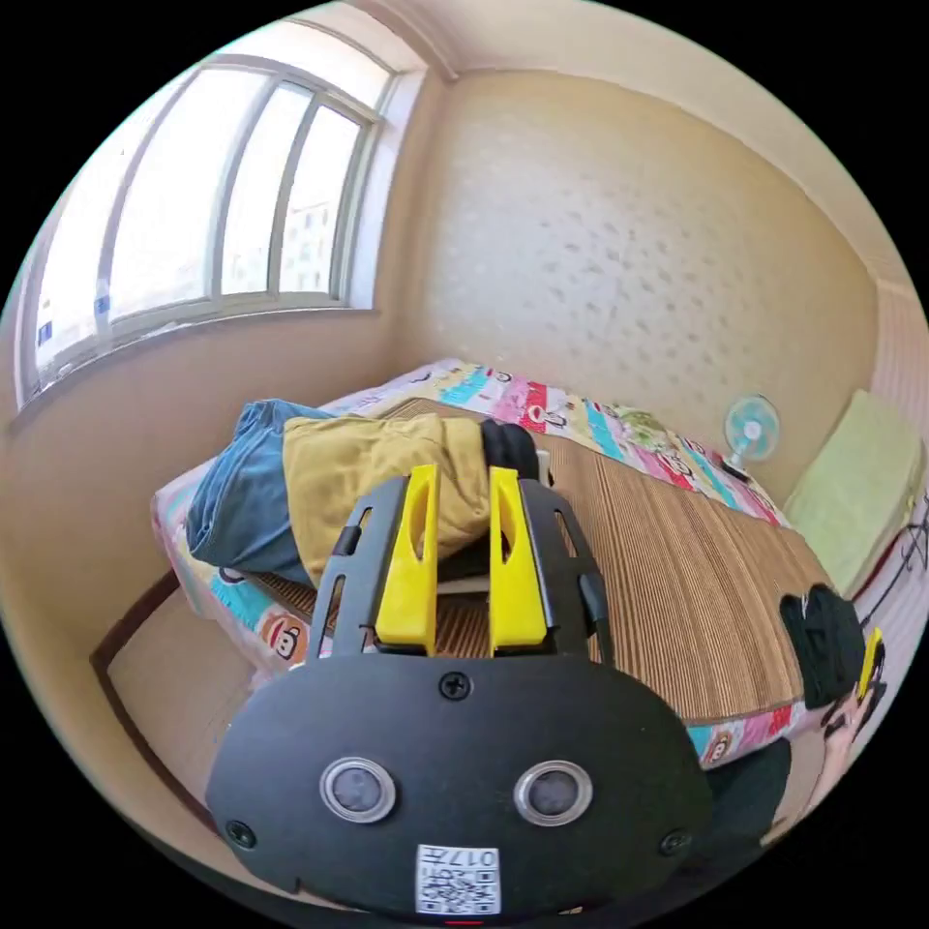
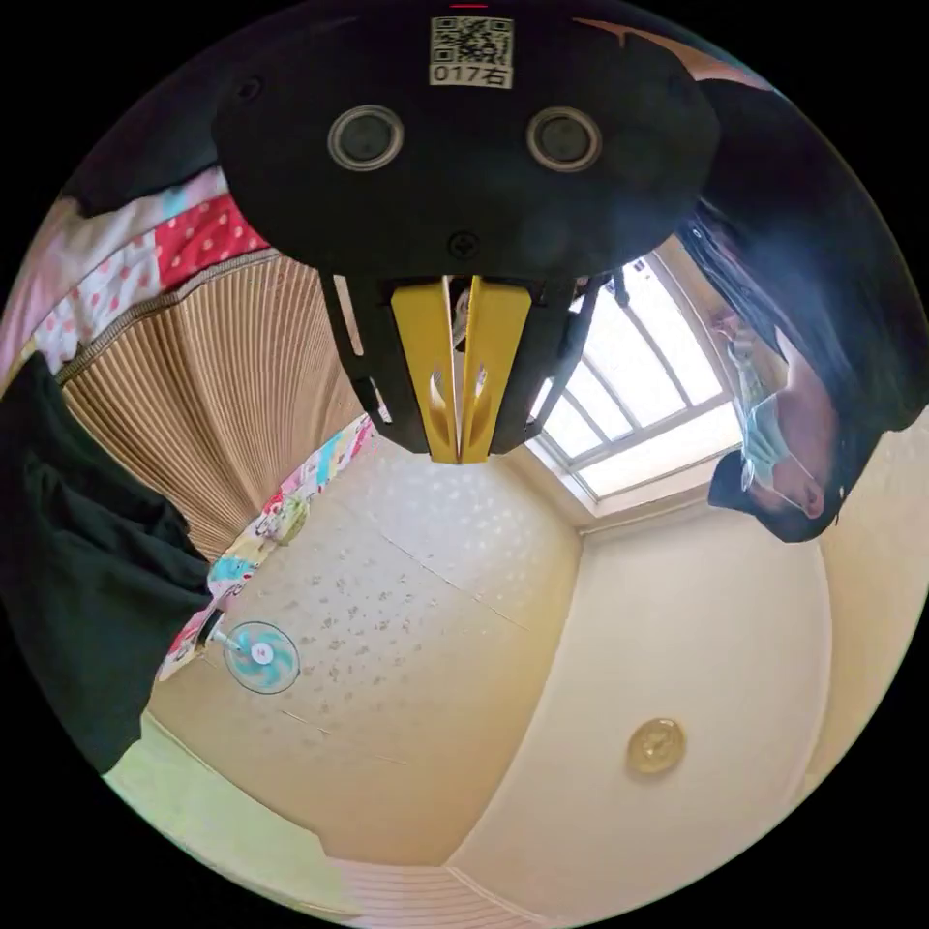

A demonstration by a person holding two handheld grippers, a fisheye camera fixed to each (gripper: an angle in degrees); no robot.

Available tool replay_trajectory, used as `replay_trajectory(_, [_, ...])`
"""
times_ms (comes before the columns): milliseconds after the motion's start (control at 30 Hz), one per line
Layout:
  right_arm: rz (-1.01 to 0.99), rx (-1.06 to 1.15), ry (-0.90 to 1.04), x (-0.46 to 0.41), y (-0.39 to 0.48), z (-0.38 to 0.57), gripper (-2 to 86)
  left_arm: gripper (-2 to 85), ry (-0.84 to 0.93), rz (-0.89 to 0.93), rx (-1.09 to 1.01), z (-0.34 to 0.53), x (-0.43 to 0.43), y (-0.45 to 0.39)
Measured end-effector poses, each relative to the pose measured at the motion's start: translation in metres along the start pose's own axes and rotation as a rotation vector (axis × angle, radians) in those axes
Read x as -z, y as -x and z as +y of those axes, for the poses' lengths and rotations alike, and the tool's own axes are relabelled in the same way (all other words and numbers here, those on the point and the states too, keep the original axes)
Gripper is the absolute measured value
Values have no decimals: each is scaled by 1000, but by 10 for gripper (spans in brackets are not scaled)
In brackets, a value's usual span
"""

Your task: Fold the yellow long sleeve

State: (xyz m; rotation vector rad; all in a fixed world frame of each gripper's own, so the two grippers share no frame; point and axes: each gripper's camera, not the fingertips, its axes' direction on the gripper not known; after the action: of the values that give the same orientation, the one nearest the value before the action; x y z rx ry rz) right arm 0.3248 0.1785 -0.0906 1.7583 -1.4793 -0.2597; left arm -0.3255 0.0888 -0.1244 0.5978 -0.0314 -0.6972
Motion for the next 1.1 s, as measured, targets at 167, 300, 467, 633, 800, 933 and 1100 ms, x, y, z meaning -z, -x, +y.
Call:
replay_trajectory(167, [265,528,361,-84,123,-3,3,74,353,382,309,-23,-114,38])
replay_trajectory(300, [636,563,317,-112,169,8,3,36,193,549,439,-18,-106,24])
replay_trajectory(467, [510,501,283,-103,174,14,3,5,93,793,34,14,-39,-91])
replay_trajectory(633, [467,374,352,-126,150,24,3,8,250,986,-150,110,-15,-128])
replay_trajectory(800, [301,192,444,-159,109,40,3,39,580,784,-288,198,-19,-139])
replay_trajectory(933, [262,163,488,-177,94,54,3,81,552,512,-485,205,15,-171])
replay_trajectory(1100, [215,136,507,-190,82,67,4,79,383,423,-497,157,15,-230])
